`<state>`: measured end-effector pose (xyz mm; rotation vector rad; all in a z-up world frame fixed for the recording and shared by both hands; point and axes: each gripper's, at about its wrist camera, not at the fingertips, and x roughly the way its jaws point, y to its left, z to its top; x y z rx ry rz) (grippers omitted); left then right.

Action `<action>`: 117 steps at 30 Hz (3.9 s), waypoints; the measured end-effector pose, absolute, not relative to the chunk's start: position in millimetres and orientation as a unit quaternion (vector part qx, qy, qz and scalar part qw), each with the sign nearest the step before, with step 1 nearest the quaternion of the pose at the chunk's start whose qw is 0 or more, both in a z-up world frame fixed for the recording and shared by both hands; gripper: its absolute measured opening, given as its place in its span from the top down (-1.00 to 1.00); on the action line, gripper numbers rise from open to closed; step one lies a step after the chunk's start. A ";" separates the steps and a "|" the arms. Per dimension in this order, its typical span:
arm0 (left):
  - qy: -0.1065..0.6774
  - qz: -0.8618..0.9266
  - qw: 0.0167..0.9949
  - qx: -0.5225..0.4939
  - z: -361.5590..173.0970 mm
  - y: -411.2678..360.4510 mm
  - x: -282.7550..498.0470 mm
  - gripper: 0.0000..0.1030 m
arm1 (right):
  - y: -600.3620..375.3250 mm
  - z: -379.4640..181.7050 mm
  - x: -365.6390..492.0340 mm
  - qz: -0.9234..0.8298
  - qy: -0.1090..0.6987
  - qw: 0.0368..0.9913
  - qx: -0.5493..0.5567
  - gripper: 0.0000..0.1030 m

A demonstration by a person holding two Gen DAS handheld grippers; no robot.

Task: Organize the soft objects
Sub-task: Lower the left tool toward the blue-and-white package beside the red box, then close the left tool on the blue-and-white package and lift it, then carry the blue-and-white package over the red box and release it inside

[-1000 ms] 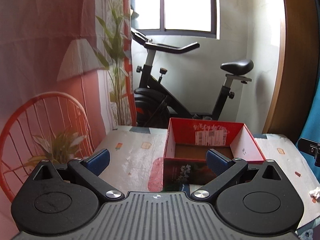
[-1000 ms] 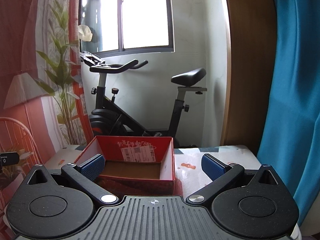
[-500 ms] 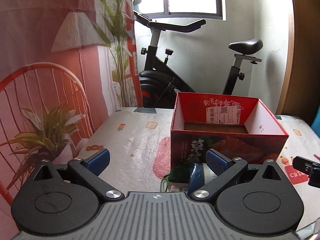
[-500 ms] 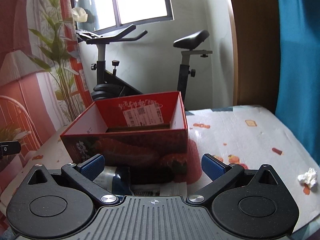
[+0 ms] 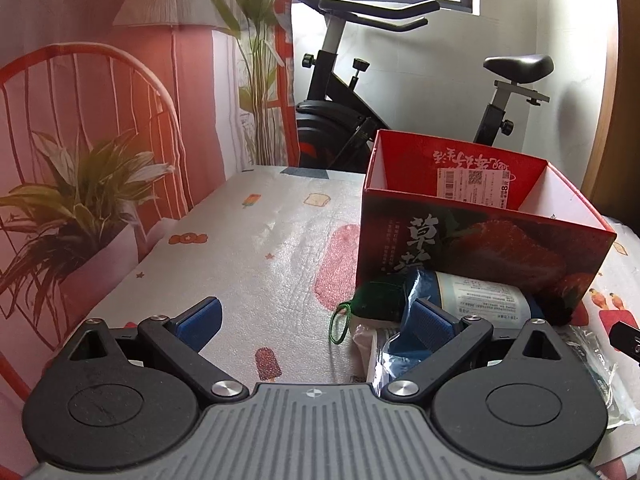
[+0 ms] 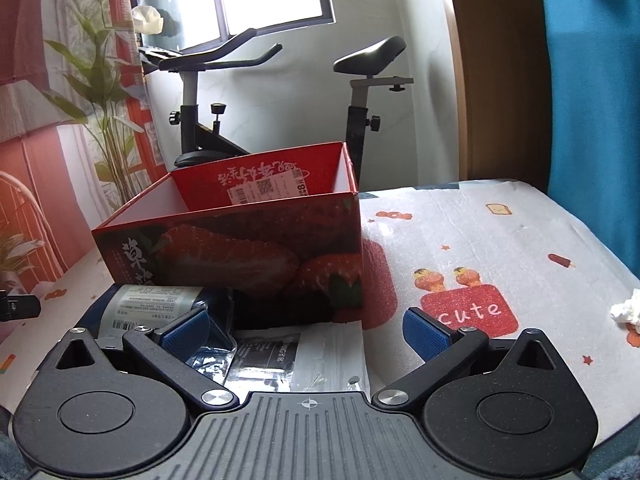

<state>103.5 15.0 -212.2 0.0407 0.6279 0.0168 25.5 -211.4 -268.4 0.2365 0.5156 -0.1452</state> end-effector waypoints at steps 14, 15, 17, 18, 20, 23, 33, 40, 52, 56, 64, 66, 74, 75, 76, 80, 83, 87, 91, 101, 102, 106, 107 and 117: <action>0.386 -0.038 0.921 -0.028 -226.7 27.0 117.8 -1.00 | -203.6 -274.0 29.0 -0.036 0.264 0.957 0.113 -0.94; 0.387 -0.038 0.921 -0.026 -226.9 26.4 118.3 -1.00 | -202.9 -274.0 29.1 -0.033 0.265 0.957 0.112 -0.93; 0.388 -0.038 0.921 -0.021 -226.8 25.0 118.7 -1.00 | -201.3 -274.3 28.8 -0.030 0.265 0.958 0.109 -0.92; 0.386 -0.034 0.922 -0.014 -226.8 23.6 118.4 -1.00 | -200.8 -274.4 28.8 -0.028 0.265 0.958 0.108 -0.92; 0.383 -0.022 0.923 -0.003 -226.0 22.2 117.6 -1.00 | -200.3 -274.6 29.1 -0.026 0.266 0.958 0.108 -0.90; 0.388 -0.015 0.922 0.001 -226.7 22.4 119.9 -1.00 | -199.6 -275.3 29.7 -0.024 0.268 0.957 0.109 -0.87; 0.387 -0.069 0.919 0.001 -214.3 26.9 132.7 -0.85 | -198.4 -264.4 45.4 0.013 0.292 0.952 0.093 -0.85; 0.376 -0.107 0.920 0.003 -208.7 18.0 147.9 -0.82 | -196.8 -254.5 76.5 0.042 0.323 0.941 0.090 -0.87; 0.358 -0.134 0.924 0.004 -203.3 5.0 166.8 -0.47 | -195.8 -238.2 120.1 0.064 0.328 0.938 0.092 -0.72; 0.377 -0.148 0.914 -0.006 -217.8 0.1 164.5 -0.27 | -193.3 -256.4 116.0 0.074 0.350 0.927 0.110 -0.57; 0.411 -0.162 0.896 -0.044 -248.8 6.3 158.1 -0.01 | -186.2 -277.2 106.9 0.089 0.371 0.918 0.110 -0.39; 0.407 -0.163 0.897 -0.046 -250.3 6.7 156.5 0.00 | -183.4 -280.3 106.9 0.094 0.376 0.915 0.110 -0.26; 0.409 -0.177 0.895 -0.037 -252.5 2.7 157.5 0.09 | -178.9 -284.4 103.8 0.110 0.374 0.914 0.117 -0.12; 0.408 -0.178 0.895 -0.038 -252.2 2.8 158.6 0.09 | -179.4 -284.7 103.7 0.110 0.373 0.914 0.119 -0.12; 0.407 -0.181 0.895 -0.035 -251.8 1.6 159.2 0.09 | -180.5 -285.7 104.0 0.108 0.373 0.914 0.120 -0.12; 0.410 -0.187 0.892 -0.022 -253.8 -5.1 158.3 0.09 | -182.5 -288.8 105.7 0.107 0.370 0.914 0.125 -0.12; 0.407 -0.193 0.893 -0.018 -253.1 -6.7 155.6 0.10 | -186.3 -289.2 105.2 0.108 0.369 0.912 0.143 -0.14; 0.396 -0.208 0.894 -0.030 -247.7 -5.8 152.8 0.10 | -186.8 -280.5 101.6 0.120 0.354 0.916 0.147 -0.13; 0.391 -0.209 0.896 -0.020 -243.5 -9.3 149.8 0.13 | -181.2 -269.7 97.1 0.135 0.337 0.924 0.121 -0.09; 0.373 -0.219 0.901 -0.023 -232.6 -7.5 146.5 0.24 | -182.2 -249.1 90.4 0.145 0.313 0.934 0.092 0.24; 0.371 -0.218 0.903 -0.022 -231.4 -7.5 145.9 0.24 | -182.8 -248.2 89.7 0.143 0.311 0.935 0.091 0.35; 0.361 -0.220 0.906 -0.020 -226.4 -5.1 143.6 0.29 | -191.2 -244.7 88.8 0.137 0.306 0.936 0.104 0.65; 0.358 -0.221 0.907 -0.021 -225.4 -4.2 143.3 0.31 | -193.3 -243.9 88.6 0.135 0.304 0.937 0.104 0.70; 0.323 -0.235 0.917 -0.008 -203.9 -8.1 144.1 0.32 | -192.8 -215.4 87.6 0.134 0.265 0.953 0.062 0.77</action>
